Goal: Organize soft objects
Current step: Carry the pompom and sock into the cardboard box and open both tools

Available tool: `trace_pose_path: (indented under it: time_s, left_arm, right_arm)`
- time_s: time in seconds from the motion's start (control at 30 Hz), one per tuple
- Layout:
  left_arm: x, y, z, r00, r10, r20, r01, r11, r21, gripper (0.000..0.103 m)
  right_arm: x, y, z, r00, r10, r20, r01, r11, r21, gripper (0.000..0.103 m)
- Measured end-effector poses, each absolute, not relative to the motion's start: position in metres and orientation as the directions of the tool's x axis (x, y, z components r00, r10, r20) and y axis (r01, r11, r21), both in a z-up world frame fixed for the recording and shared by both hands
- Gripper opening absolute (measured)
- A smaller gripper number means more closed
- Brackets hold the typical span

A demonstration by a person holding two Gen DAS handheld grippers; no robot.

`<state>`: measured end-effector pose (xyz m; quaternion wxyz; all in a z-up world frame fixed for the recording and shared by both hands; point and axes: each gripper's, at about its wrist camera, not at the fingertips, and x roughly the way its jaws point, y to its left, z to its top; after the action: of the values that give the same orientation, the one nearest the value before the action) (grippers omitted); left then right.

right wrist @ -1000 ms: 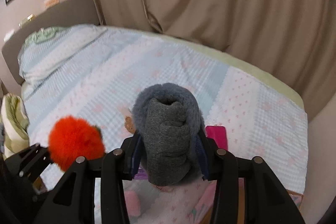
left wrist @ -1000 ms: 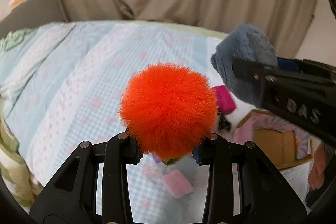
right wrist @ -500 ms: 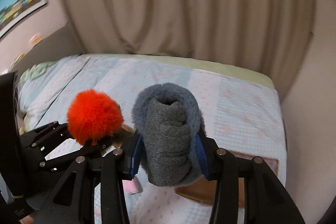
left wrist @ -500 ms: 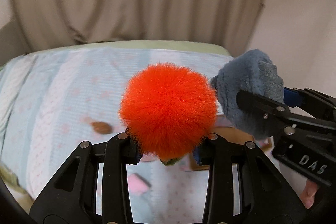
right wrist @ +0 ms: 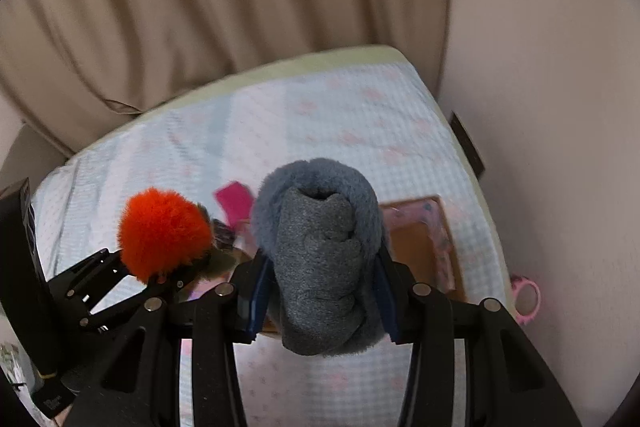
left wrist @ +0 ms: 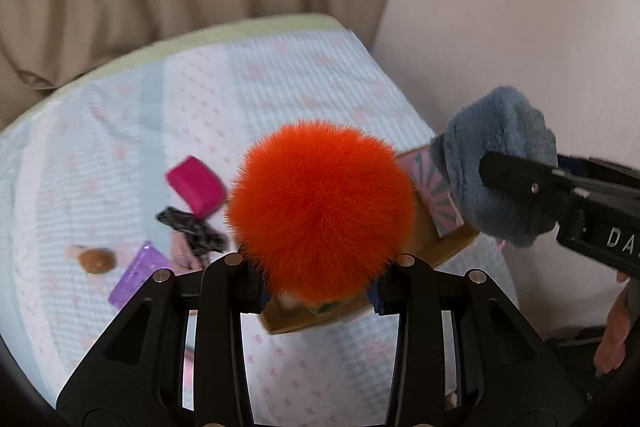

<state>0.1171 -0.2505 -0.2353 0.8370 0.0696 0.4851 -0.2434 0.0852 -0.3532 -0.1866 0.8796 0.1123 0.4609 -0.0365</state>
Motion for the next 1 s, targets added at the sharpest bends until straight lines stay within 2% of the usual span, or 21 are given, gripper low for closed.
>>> trace_pose_path:
  time_s: [0.3, 0.57, 0.77, 0.8, 0.87, 0.9, 0.93, 0.97, 1.0]
  left_arm:
    - [0.142, -0.329, -0.316, 0.262, -0.251, -0.932, 0.524, 0.848, -0.081, 0.032]
    - [0.169, -0.33, -0.407, 0.101, -0.142, -0.985, 0.45, 0.889, -0.081, 0.032]
    - [0.157, -0.345, -0.423, 0.087, -0.102, -0.991, 0.496, 0.867, -0.046, 0.032]
    - [0.154, -0.345, -0.423, 0.096, -0.092, -0.991, 0.507, 0.861, -0.03, 0.036]
    - [0.15, -0.344, -0.419, 0.107, -0.083, -0.991, 0.523, 0.852, -0.015, 0.075]
    - [0.147, -0.343, -0.417, 0.123, -0.061, -0.991, 0.528, 0.849, 0.013, 0.102]
    - [0.145, -0.343, -0.414, 0.142, -0.059, -0.988, 0.532, 0.846, 0.026, 0.103]
    - [0.143, -0.342, -0.412, 0.143, -0.062, -0.988, 0.54, 0.841, 0.025, 0.103]
    - [0.142, -0.34, -0.411, 0.138, -0.062, -0.988, 0.547, 0.837, 0.024, 0.103]
  right_arm:
    - [0.112, -0.423, -0.262, 0.43, 0.1, -0.897, 0.24, 0.945, 0.221, 0.042]
    - [0.151, -0.448, -0.34, 0.292, 0.181, -0.939, 0.231, 0.94, 0.253, 0.042]
    - [0.158, -0.443, -0.382, 0.224, 0.21, -0.952, 0.194, 0.948, 0.254, 0.042]
    - [0.159, -0.443, -0.385, 0.22, 0.216, -0.951, 0.195, 0.946, 0.26, 0.045]
    - [0.16, -0.444, -0.388, 0.212, 0.252, -0.944, 0.194, 0.936, 0.294, 0.048]
    - [0.161, -0.444, -0.388, 0.211, 0.269, -0.94, 0.186, 0.933, 0.309, 0.057]
    - [0.163, -0.442, -0.389, 0.211, 0.275, -0.938, 0.174, 0.934, 0.313, 0.079]
    - [0.164, -0.441, -0.39, 0.207, 0.263, -0.942, 0.17, 0.939, 0.299, 0.094]
    - [0.165, -0.441, -0.391, 0.205, 0.255, -0.945, 0.168, 0.942, 0.291, 0.103]
